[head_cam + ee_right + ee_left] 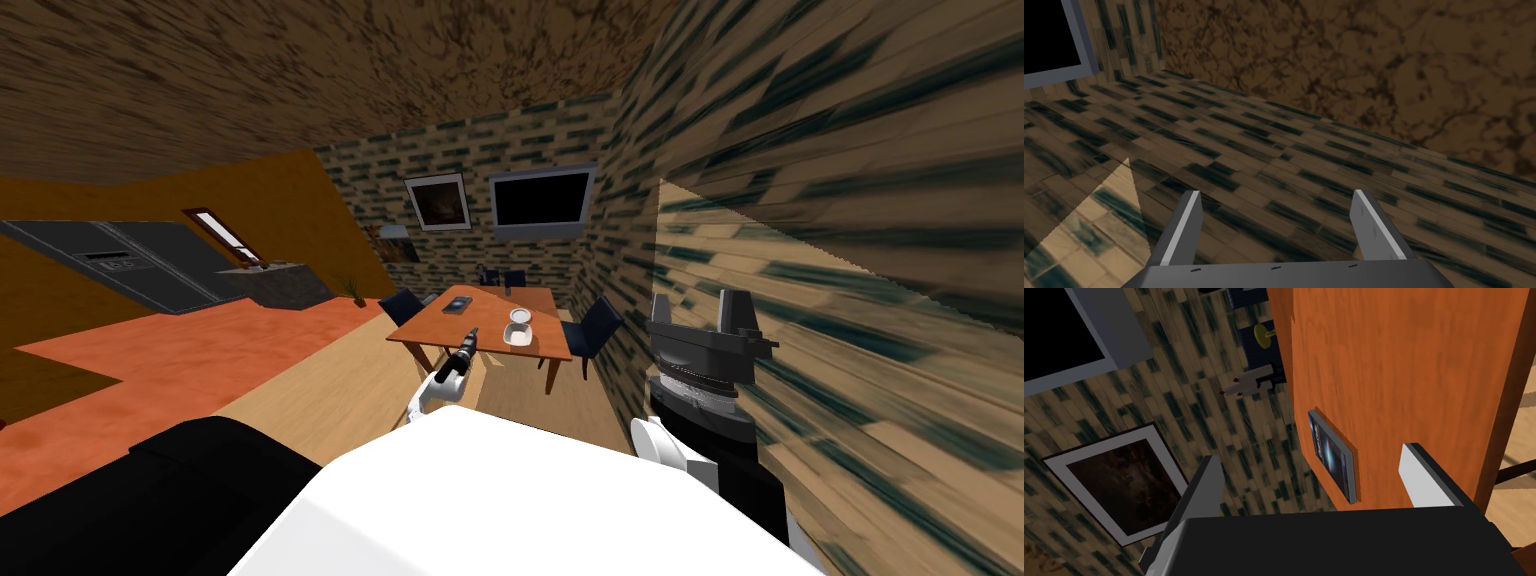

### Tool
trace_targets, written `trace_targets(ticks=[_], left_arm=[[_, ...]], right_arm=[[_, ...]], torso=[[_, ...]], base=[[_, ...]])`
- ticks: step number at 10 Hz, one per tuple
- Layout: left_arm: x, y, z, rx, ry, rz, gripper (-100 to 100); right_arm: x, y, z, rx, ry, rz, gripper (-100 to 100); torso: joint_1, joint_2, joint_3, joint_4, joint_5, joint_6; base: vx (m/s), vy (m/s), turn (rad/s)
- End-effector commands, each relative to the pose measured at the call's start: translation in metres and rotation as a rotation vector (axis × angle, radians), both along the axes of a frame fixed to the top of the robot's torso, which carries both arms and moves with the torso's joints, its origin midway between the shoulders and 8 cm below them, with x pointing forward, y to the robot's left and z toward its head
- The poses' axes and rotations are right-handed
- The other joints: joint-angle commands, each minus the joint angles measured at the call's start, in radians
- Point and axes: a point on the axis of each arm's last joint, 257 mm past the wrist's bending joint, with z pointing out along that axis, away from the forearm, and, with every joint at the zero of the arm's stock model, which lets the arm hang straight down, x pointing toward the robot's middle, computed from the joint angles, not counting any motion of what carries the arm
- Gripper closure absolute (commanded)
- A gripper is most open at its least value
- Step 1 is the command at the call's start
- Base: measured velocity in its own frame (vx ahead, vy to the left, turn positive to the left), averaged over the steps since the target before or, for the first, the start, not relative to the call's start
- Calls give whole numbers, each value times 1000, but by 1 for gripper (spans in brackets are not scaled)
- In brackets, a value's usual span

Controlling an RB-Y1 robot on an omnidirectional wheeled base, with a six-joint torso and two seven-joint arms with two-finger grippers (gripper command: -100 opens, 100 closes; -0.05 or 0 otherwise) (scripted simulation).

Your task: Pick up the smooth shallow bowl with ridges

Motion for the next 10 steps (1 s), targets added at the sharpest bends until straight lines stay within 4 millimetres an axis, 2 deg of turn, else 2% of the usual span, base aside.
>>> trace_targets(ticks=[1, 6, 10], left_arm=[[-4, -3, -25, -13, 66, 8, -100], [-18, -11, -88, -45, 234, 23, -100], [-32, -25, -130, -79, 348, 31, -100]], right_arm=[[0, 0, 0, 0, 0, 0, 0], [0, 0, 0, 0, 0, 0, 0], [0, 0, 0, 0, 0, 0, 0]], torso=[[0, 0, 0, 0, 0, 0], [2, -1, -1, 0, 0, 0], [2, -2, -1, 0, 0, 0]], base=[[85, -83, -27], [108, -70, -36], [110, -65, -30]])
